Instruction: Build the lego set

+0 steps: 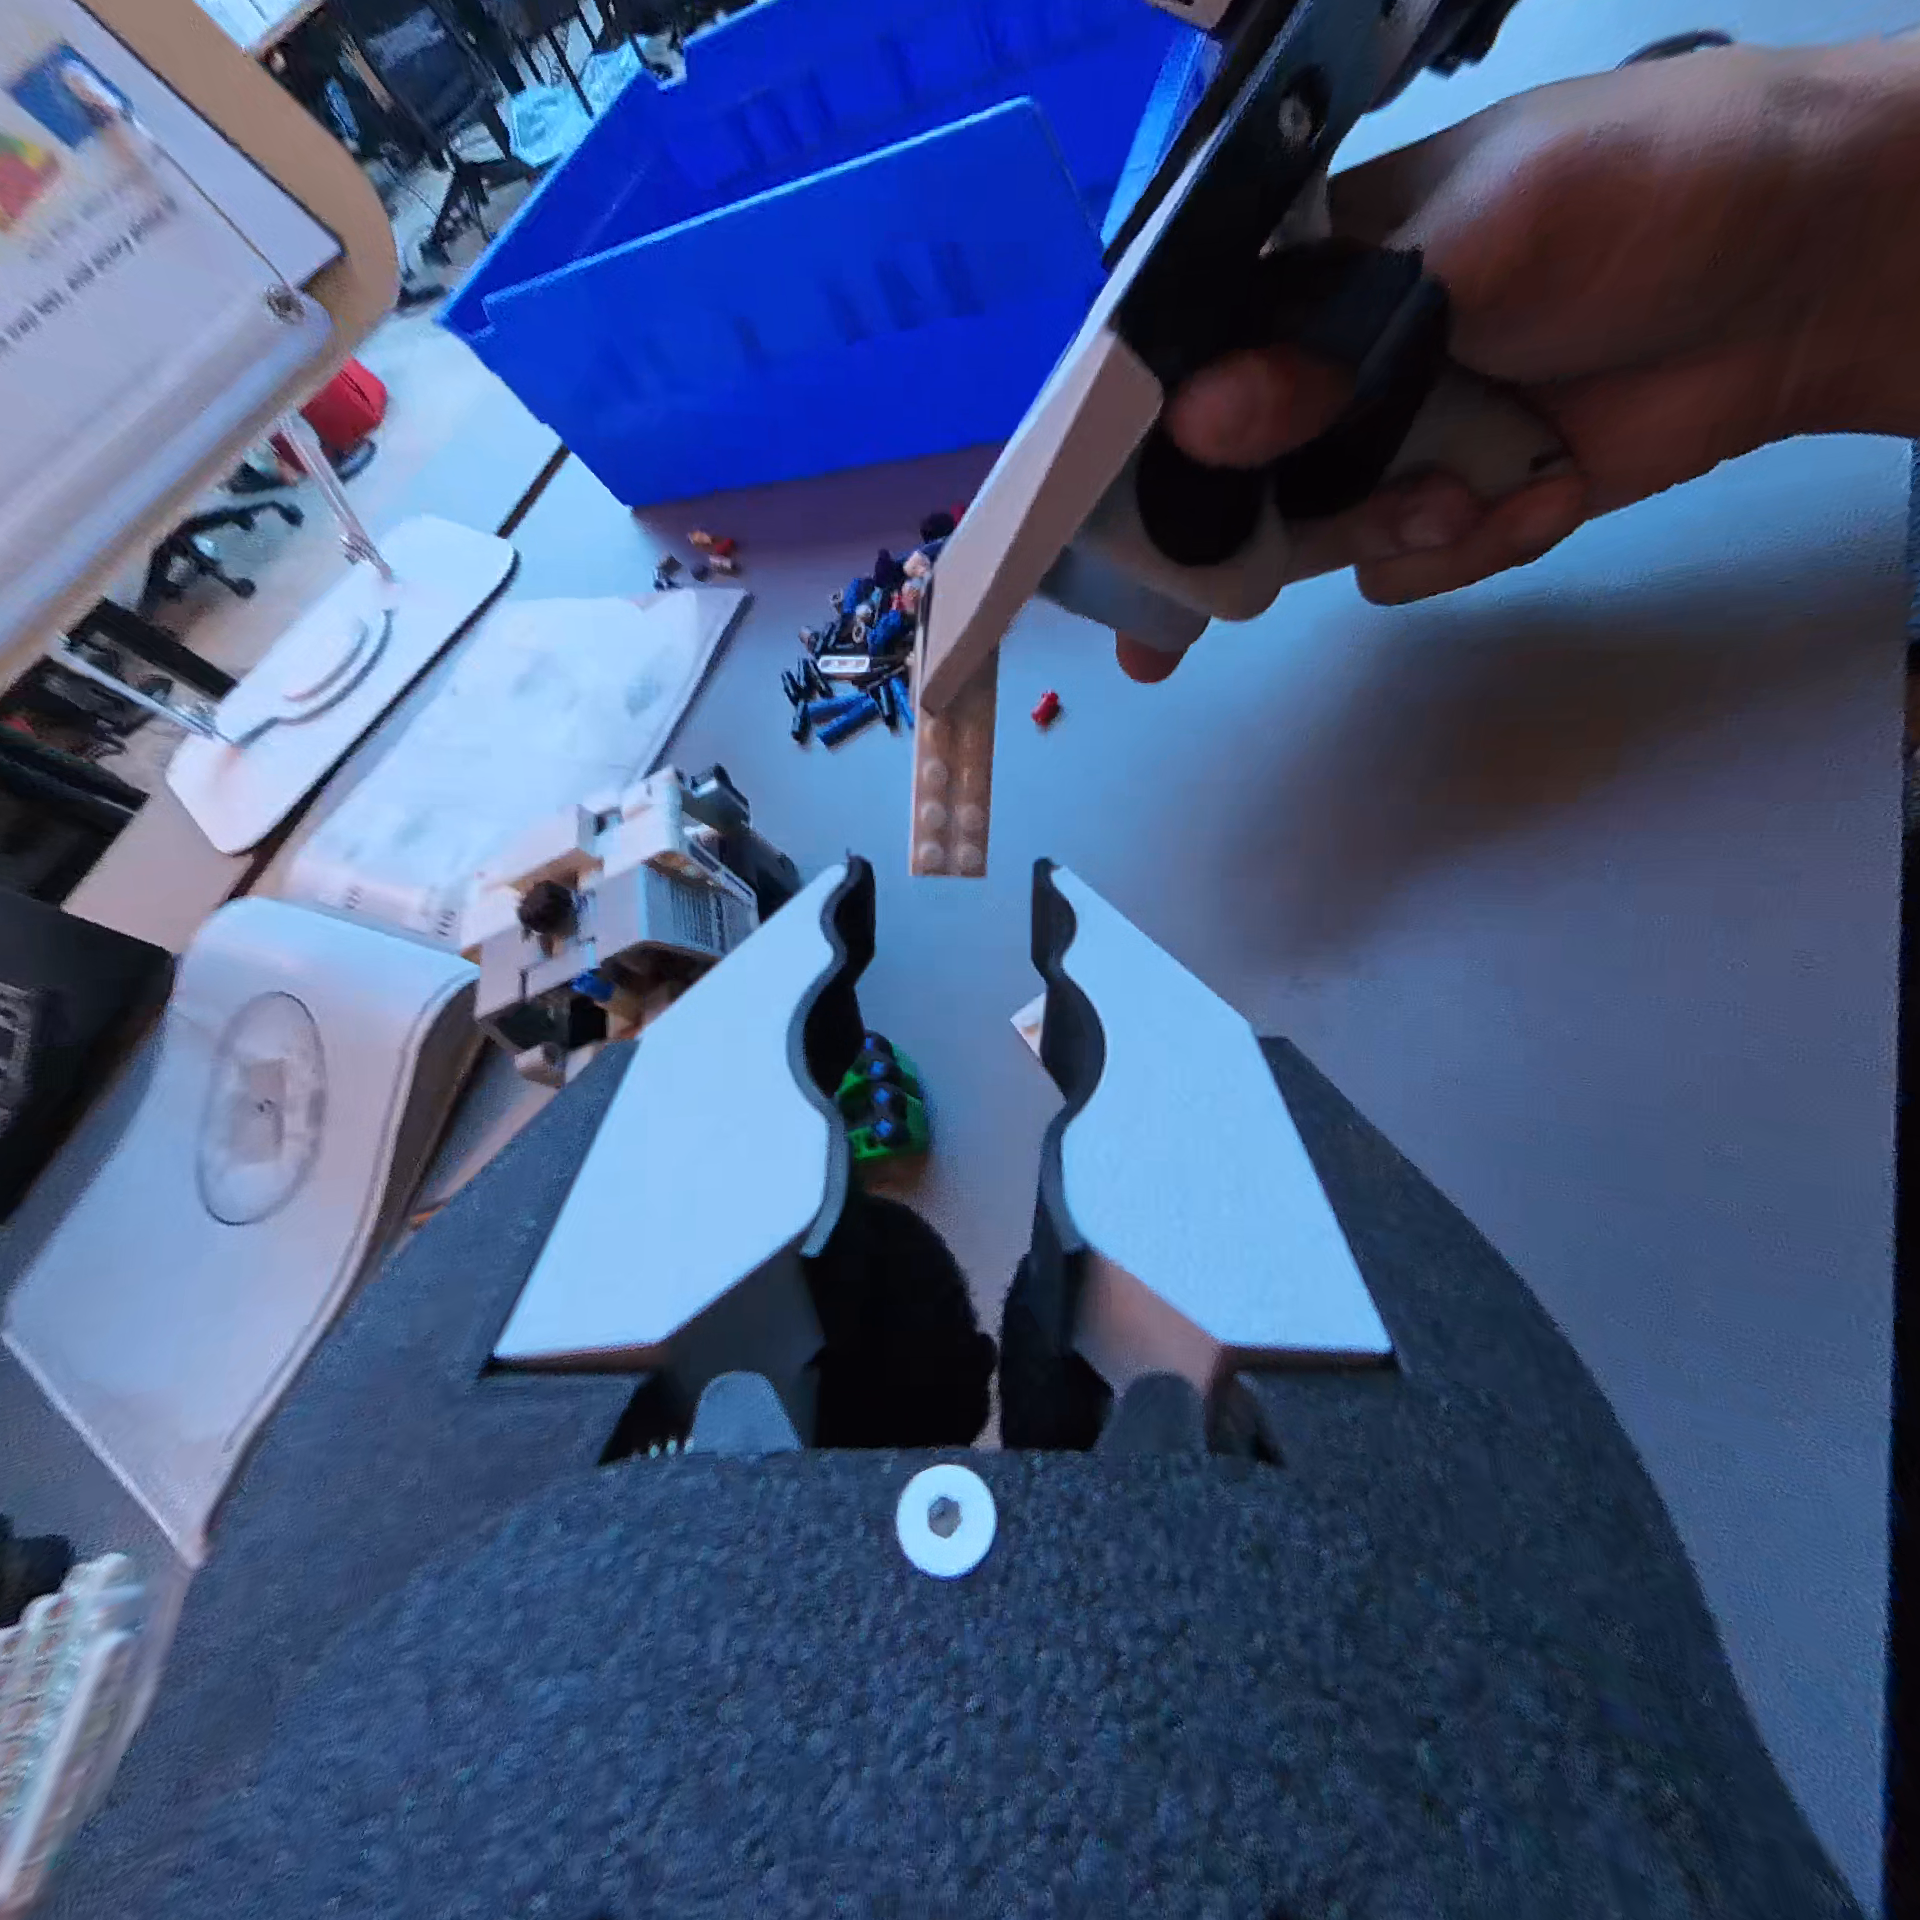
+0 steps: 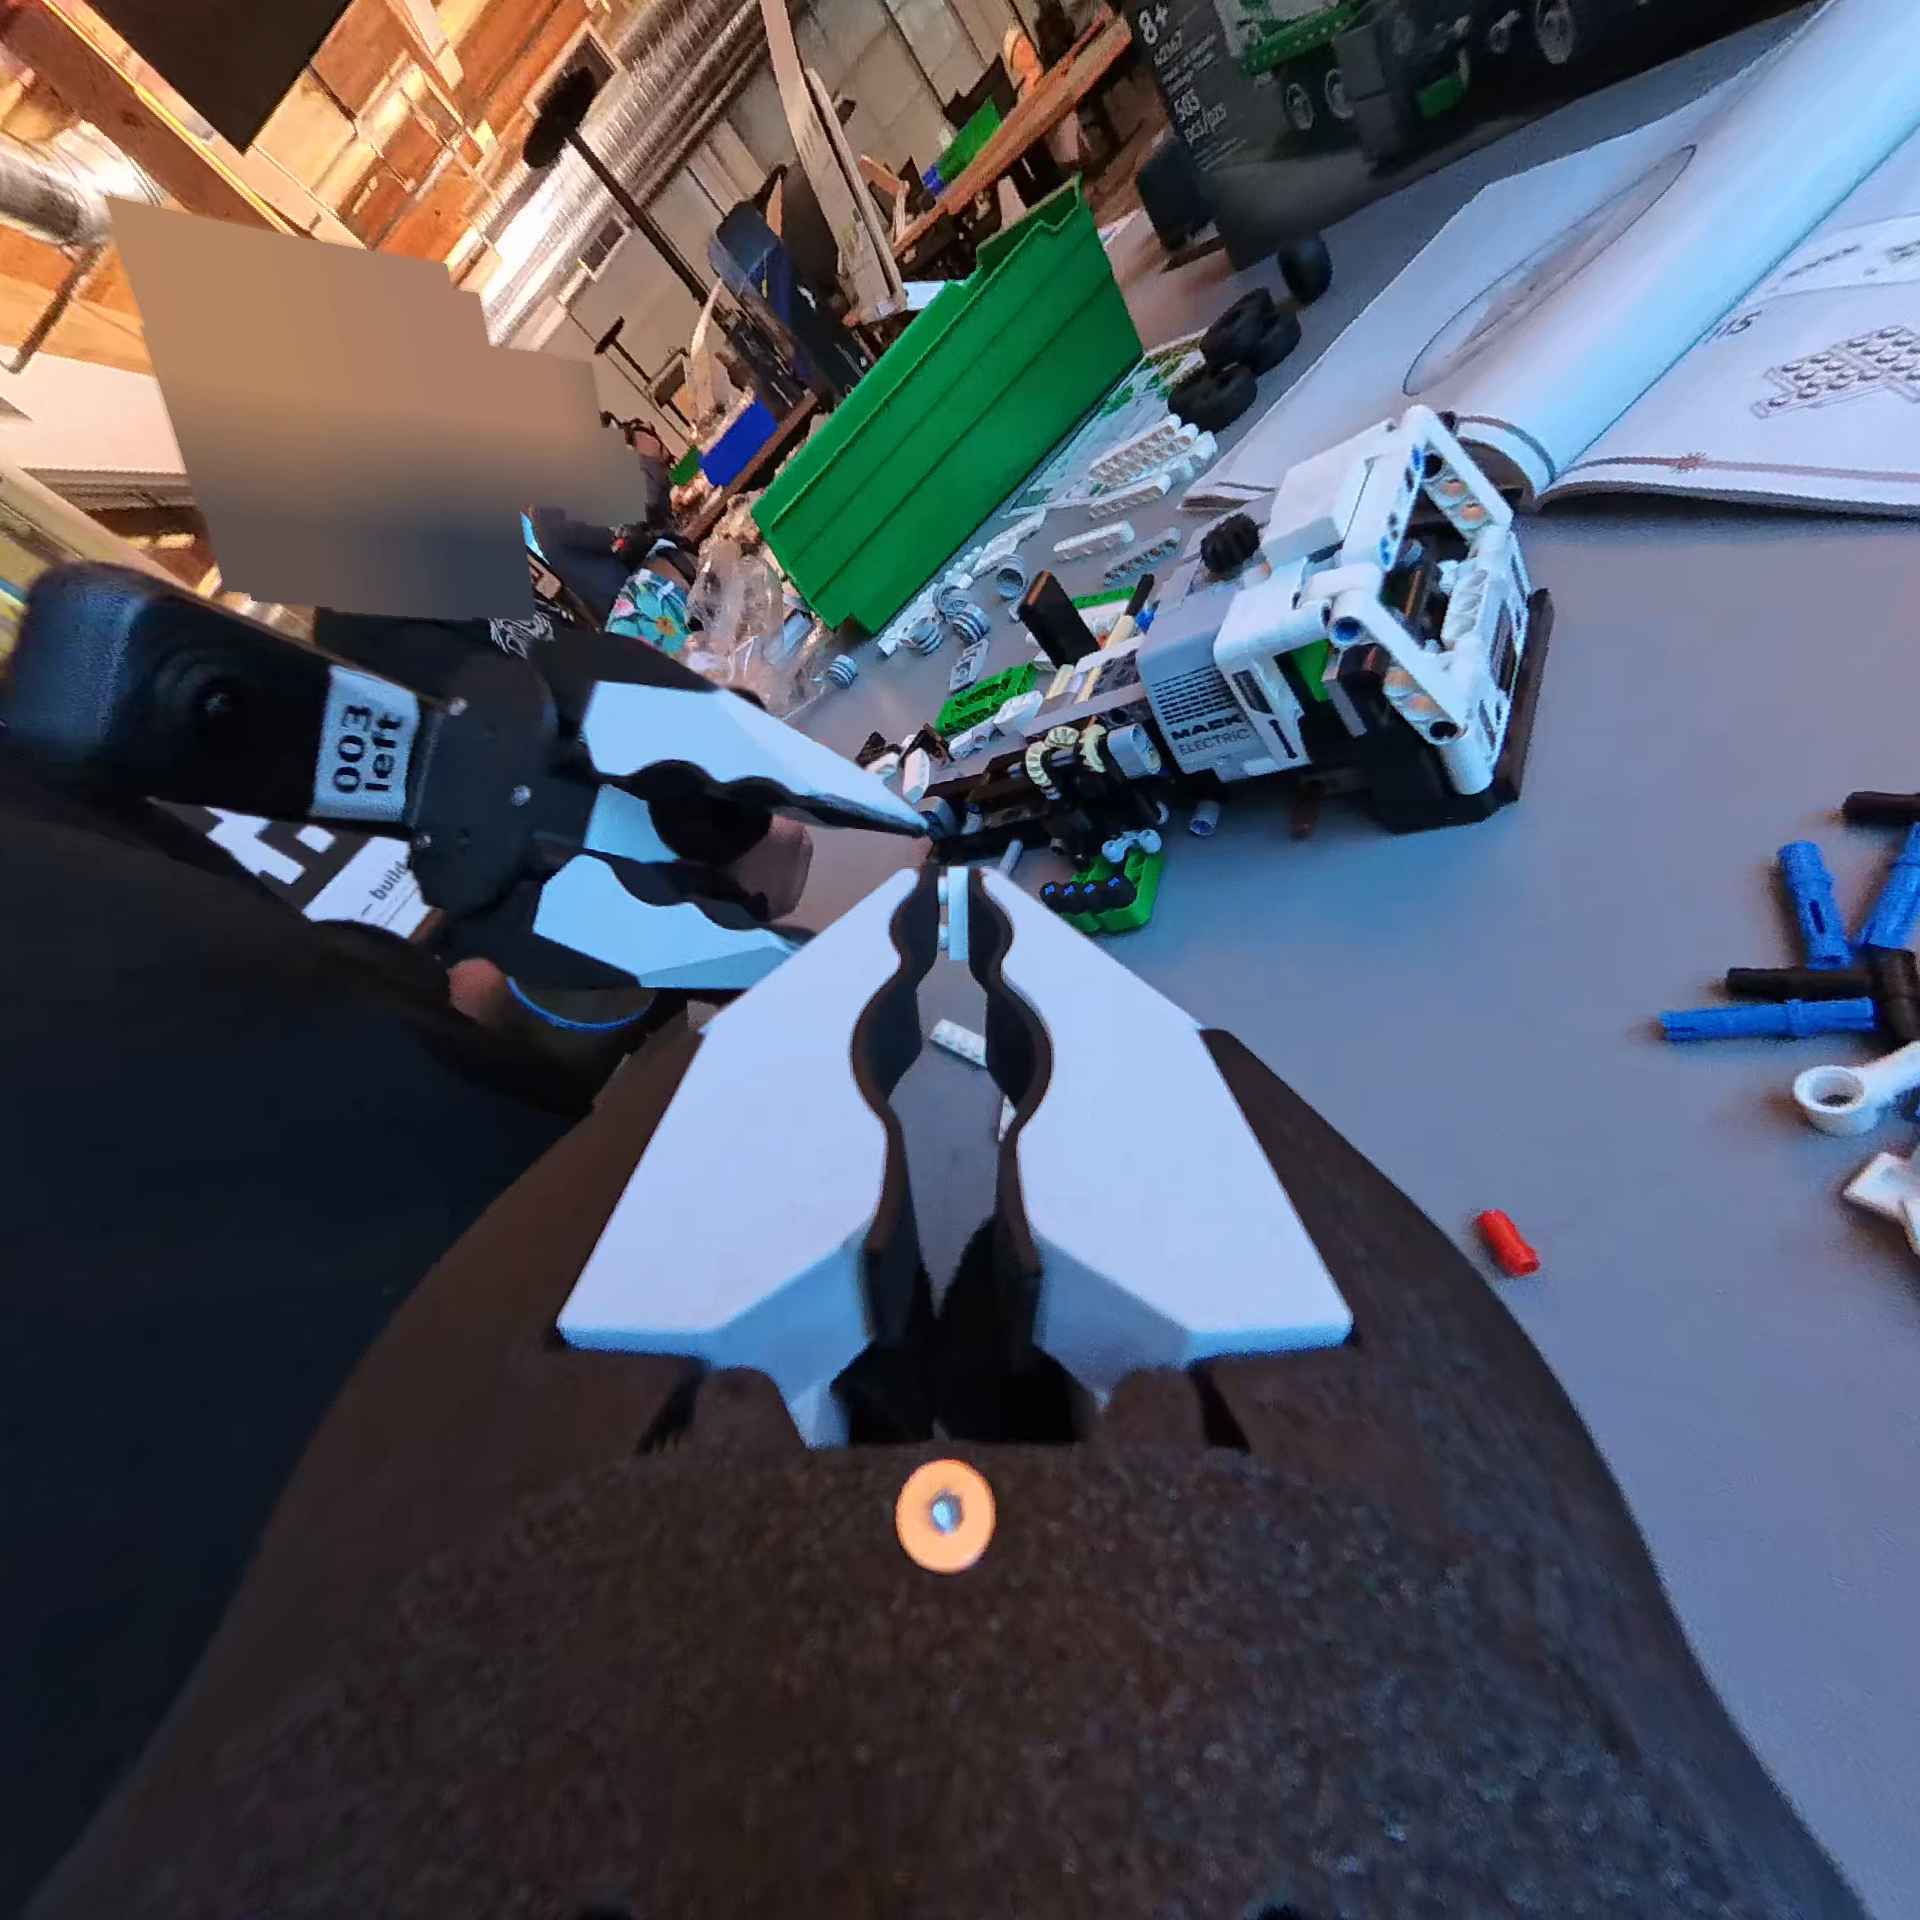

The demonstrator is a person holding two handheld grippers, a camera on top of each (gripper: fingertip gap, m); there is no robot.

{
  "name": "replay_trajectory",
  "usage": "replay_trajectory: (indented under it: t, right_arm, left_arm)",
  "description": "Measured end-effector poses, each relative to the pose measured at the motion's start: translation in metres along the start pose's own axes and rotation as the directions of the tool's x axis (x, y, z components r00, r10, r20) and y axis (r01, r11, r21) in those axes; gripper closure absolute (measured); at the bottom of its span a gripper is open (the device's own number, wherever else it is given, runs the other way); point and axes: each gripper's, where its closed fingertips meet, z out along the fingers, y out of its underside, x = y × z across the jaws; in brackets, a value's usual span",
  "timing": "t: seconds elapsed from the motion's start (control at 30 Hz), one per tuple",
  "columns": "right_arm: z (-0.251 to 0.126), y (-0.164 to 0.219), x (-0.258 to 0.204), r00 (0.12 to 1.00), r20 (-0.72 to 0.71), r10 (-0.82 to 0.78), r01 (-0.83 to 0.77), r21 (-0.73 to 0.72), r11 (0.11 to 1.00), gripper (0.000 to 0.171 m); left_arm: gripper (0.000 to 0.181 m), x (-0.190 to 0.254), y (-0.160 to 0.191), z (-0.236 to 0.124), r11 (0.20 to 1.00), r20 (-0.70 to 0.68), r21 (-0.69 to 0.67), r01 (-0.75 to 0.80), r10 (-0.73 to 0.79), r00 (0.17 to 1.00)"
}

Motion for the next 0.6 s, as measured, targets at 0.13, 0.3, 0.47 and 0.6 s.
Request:
replay_trajectory:
  t: [0.13, 0.3, 0.47, 0.6]
  right_arm:
    - [0.005, 0.004, -0.004, 0.999, 0.035, 0.018, -0.018, 0.003, 1.000, 0.168]
    - [0.012, 0.005, -0.011, 0.996, 0.073, 0.054, -0.056, 0.038, 0.998, 0.168]
    - [0.011, 0.015, -0.015, 0.997, 0.075, 0.033, -0.032, -0.009, 0.999, 0.167]
    - [0.006, 0.043, -0.042, 0.977, 0.201, -0.064, 0.100, -0.174, 0.980, 0.163]
  left_arm:
    - [0.155, 0.003, 0.000, -0.001, 0.995, -0.021, 0.033, 0.097, -0.097, 0.995]
    - [0.167, 0.001, -0.001, 0.003, 0.987, -0.008, 0.069, 0.146, -0.146, 0.989]
    - [0.168, 0.008, 0.003, 0.000, 0.998, -0.066, 0.043, 0.042, -0.039, 0.997]
    - [0.169, 0.036, 0.007, -0.018, 0.995, -0.325, 0.057, -0.086, 0.100, 0.941]
